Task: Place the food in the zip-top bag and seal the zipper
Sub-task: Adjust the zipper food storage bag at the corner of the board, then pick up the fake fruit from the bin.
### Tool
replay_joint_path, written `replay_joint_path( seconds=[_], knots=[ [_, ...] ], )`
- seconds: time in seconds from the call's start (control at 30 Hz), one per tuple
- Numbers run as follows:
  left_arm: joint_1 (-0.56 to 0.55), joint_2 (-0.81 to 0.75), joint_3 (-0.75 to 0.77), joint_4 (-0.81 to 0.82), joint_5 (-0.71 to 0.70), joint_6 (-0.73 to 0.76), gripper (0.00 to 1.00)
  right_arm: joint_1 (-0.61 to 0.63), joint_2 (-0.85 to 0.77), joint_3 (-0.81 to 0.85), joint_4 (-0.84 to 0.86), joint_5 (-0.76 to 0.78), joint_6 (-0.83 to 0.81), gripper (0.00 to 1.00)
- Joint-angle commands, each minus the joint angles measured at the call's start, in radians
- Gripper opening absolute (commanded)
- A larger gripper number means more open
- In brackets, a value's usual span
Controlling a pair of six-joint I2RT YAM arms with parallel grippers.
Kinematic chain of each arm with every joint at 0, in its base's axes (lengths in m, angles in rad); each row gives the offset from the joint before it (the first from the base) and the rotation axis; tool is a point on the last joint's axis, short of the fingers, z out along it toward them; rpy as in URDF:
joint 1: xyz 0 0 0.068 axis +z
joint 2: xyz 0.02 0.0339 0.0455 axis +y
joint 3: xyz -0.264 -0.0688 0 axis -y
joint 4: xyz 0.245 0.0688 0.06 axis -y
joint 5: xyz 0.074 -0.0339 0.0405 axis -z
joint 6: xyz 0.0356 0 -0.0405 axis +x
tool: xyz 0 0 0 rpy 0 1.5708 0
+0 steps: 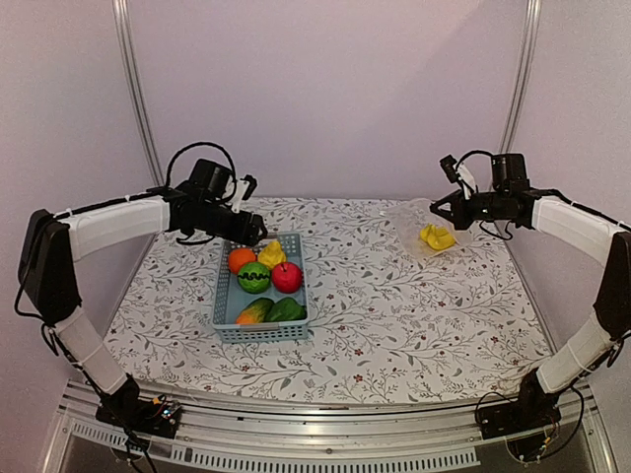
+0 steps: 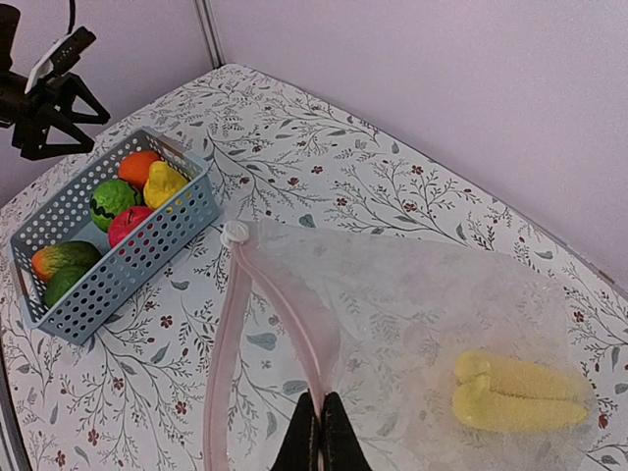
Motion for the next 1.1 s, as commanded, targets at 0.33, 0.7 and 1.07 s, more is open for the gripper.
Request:
replay_joint_path(
  seconds=[0.33, 0.7, 1.07],
  knots=[
    [-0.056, 0.281, 0.291, -0.206, -0.01, 0.012, 0.68, 0.003, -0.023, -0.017, -0.022, -0.037, -0.016, 0.0],
    [-0.069, 0.402, 0.385, -0.248, -0.098, -0.028, 0.66, 0.003, -0.018, -0.016, -0.025, -0.043, -0.016, 0.0],
    [-0.085, 0.46, 0.425, -0.246, -0.122, -0.022, 0.63, 0.003, -0.014, -0.017, -0.028, -0.042, -0.023, 0.0]
  ],
)
